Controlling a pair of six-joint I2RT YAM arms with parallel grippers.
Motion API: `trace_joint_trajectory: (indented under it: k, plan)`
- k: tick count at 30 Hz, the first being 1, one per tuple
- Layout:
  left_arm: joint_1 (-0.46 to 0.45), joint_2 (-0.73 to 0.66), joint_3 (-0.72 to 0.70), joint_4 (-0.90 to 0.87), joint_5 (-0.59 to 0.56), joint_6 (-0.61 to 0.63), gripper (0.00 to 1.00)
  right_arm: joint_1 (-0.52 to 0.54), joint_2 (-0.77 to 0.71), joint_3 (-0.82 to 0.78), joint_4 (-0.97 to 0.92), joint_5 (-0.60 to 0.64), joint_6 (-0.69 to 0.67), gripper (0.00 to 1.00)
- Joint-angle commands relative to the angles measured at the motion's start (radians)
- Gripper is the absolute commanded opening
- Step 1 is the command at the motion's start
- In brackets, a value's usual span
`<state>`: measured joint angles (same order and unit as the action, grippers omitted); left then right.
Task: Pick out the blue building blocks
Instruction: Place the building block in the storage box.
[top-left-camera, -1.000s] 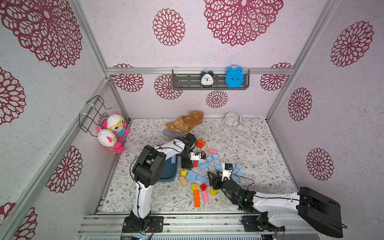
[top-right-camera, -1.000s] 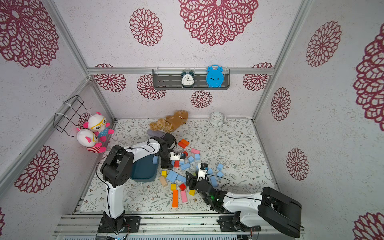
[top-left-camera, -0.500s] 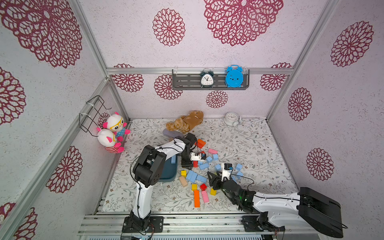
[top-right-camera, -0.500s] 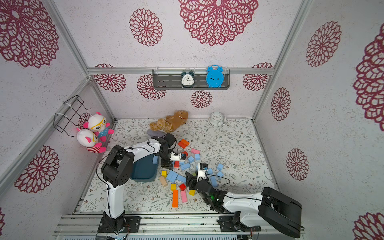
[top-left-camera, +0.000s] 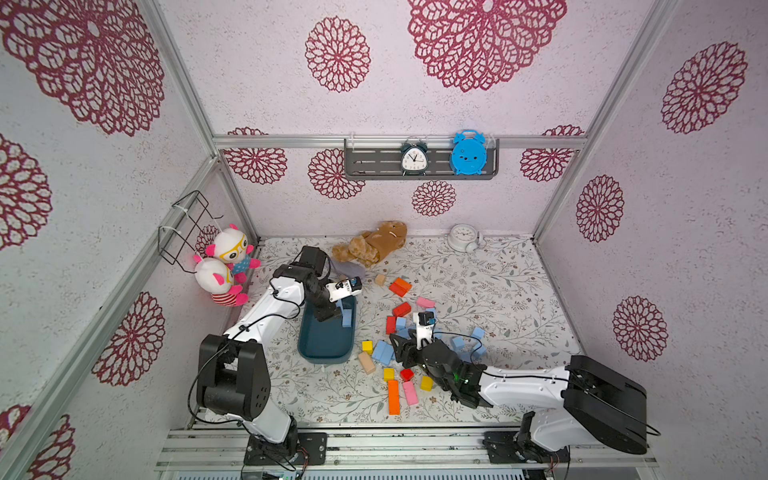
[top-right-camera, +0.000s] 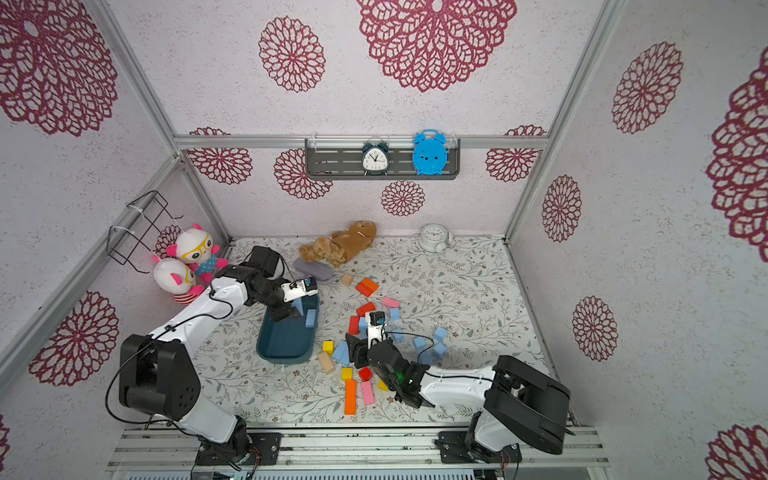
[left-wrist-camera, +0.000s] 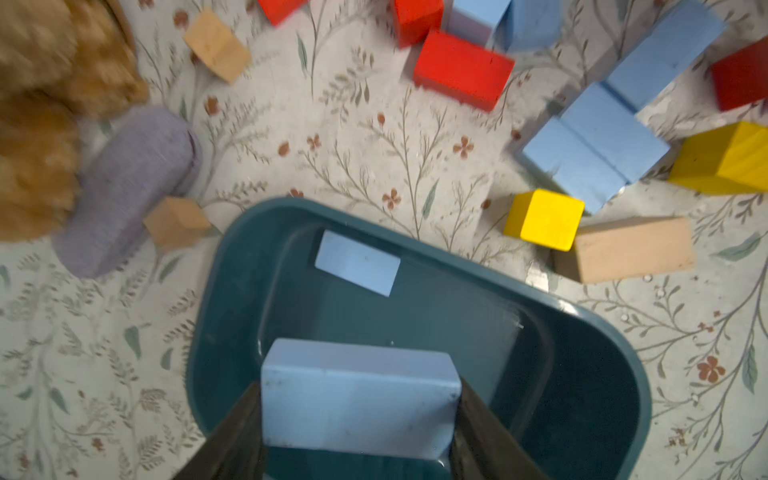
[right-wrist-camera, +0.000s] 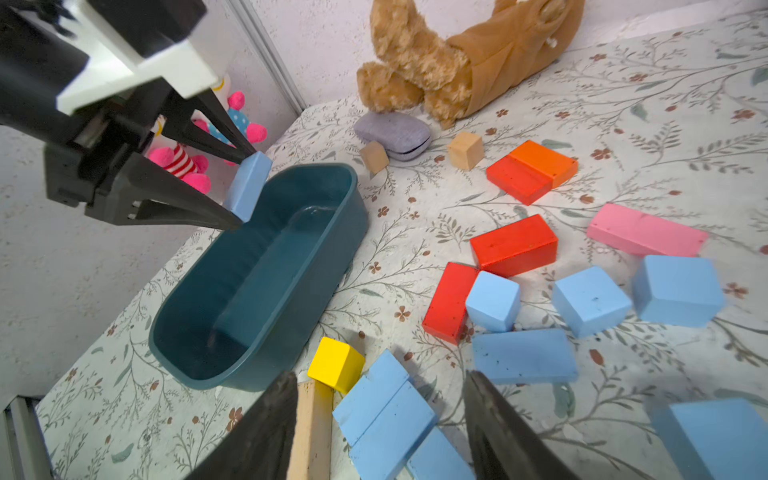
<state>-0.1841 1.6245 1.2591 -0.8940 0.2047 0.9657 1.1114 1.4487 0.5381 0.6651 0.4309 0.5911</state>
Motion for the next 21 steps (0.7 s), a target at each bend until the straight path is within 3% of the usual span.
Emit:
trace_joint_trajectory:
  k: [1,9,21]
  plan:
    - [0.010,0.053,-0.050,0.052,-0.039,0.160,0.45,-0.008,0.021,0.032,0.060,-0.052,-0.039,0.66]
    - [0.028,0.175,-0.057,0.153,-0.078,0.191,0.46,-0.012,0.007,0.030,0.036,-0.040,-0.036,0.66]
    - [0.029,0.220,-0.072,0.236,-0.115,0.285,0.51,-0.012,0.035,0.044,0.035,-0.041,-0.020,0.66]
